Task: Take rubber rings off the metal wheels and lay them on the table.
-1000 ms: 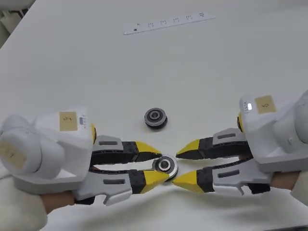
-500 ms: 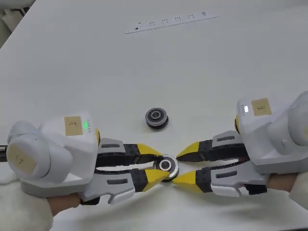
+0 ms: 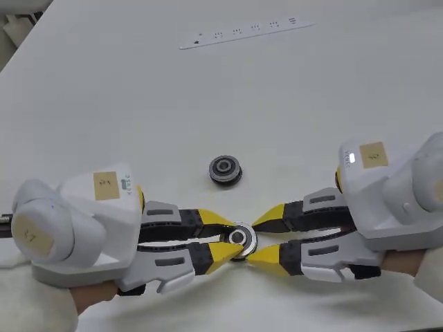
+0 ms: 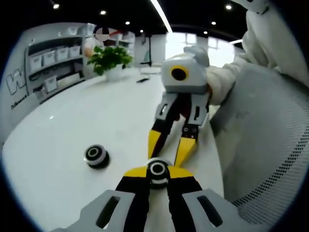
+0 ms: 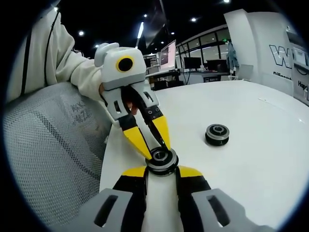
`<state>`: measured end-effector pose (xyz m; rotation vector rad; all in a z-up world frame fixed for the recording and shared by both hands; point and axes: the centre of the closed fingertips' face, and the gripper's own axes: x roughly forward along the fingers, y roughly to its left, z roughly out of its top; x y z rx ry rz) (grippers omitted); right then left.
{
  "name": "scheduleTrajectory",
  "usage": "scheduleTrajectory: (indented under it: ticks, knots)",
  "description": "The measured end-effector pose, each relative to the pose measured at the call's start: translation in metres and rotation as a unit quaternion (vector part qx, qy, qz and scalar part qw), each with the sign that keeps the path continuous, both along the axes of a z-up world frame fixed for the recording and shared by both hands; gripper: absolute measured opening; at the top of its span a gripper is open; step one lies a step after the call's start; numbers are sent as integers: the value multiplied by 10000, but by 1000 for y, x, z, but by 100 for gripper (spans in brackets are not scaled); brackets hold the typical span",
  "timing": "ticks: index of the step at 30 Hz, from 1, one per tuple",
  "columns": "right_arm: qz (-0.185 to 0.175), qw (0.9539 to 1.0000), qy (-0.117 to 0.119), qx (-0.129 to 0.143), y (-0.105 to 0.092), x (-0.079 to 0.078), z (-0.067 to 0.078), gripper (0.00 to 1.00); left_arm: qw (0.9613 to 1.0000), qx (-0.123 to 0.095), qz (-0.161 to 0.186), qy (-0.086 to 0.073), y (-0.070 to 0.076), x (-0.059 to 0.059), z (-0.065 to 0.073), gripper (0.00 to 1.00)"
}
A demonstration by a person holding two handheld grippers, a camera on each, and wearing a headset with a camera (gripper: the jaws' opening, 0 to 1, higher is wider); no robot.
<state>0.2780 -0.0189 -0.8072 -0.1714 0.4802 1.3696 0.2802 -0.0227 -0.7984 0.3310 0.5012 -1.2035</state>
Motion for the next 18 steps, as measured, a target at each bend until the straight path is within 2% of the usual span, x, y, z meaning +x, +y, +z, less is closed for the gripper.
scheduleTrajectory:
  ticks: [3, 8, 14, 18]
  knots:
    - [-30, 10000, 62, 12, 0, 0, 0, 20, 10000, -4, -3, -2, 0, -1, 1, 14]
    - [-113, 9999, -52, 48, 1, 4, 2, 31, 10000, -13, -5, -12, 0, -3, 2, 14]
    - [-39, 9999, -84, 42, 3, 2, 1, 25, 10000, -19, -6, -11, 1, -3, 3, 14]
    - [105, 9996, -265, 12, 3, -1, 2, 22, 10000, -20, -9, -12, 2, -4, 3, 14]
